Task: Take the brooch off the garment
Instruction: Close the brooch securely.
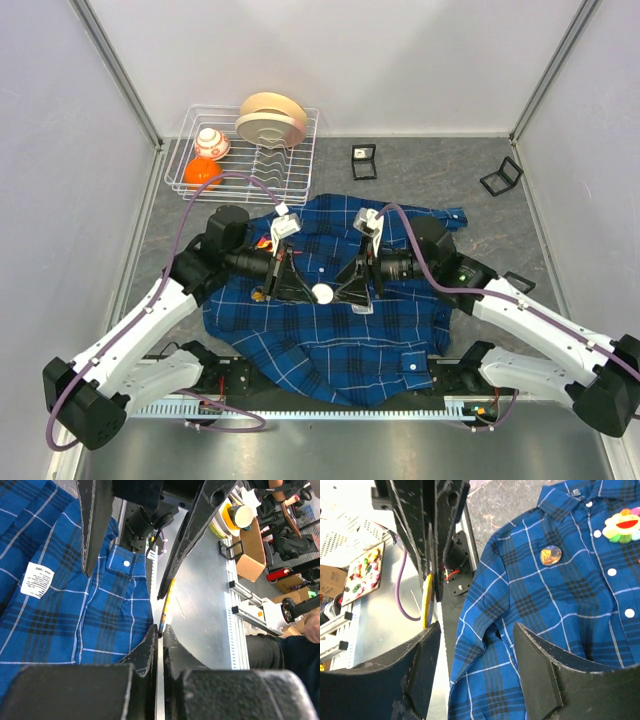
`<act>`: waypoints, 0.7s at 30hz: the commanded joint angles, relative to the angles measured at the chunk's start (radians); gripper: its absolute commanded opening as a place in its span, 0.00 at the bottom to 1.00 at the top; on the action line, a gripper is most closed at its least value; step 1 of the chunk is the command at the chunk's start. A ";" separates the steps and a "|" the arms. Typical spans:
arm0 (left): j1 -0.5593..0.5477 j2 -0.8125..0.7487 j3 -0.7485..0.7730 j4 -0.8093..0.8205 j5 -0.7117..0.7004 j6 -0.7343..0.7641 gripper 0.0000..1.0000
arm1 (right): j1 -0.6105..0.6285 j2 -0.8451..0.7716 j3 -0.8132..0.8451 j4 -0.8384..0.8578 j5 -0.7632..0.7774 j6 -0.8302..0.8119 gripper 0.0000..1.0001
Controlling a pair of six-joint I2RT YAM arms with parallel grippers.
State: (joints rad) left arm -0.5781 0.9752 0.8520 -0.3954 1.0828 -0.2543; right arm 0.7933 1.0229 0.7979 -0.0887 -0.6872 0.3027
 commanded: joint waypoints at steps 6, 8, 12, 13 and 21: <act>0.081 -0.018 0.039 -0.023 0.011 0.063 0.02 | -0.017 -0.024 0.086 -0.023 -0.071 -0.020 0.69; 0.106 -0.029 0.036 -0.019 -0.006 0.050 0.02 | -0.034 -0.033 0.093 -0.051 -0.052 -0.039 0.70; 0.119 -0.038 0.019 0.000 0.011 0.018 0.02 | -0.049 -0.027 0.100 -0.040 -0.083 -0.019 0.70; 0.119 -0.039 0.016 0.000 0.015 0.012 0.02 | -0.051 -0.021 0.098 -0.004 -0.119 -0.005 0.70; 0.119 -0.046 -0.007 0.021 0.052 -0.011 0.02 | -0.048 0.123 0.142 0.208 -0.209 0.130 0.64</act>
State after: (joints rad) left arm -0.4614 0.9485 0.8497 -0.4103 1.0843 -0.2371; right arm 0.7444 1.0821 0.8745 -0.0391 -0.8169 0.3588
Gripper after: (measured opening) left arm 0.063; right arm 0.668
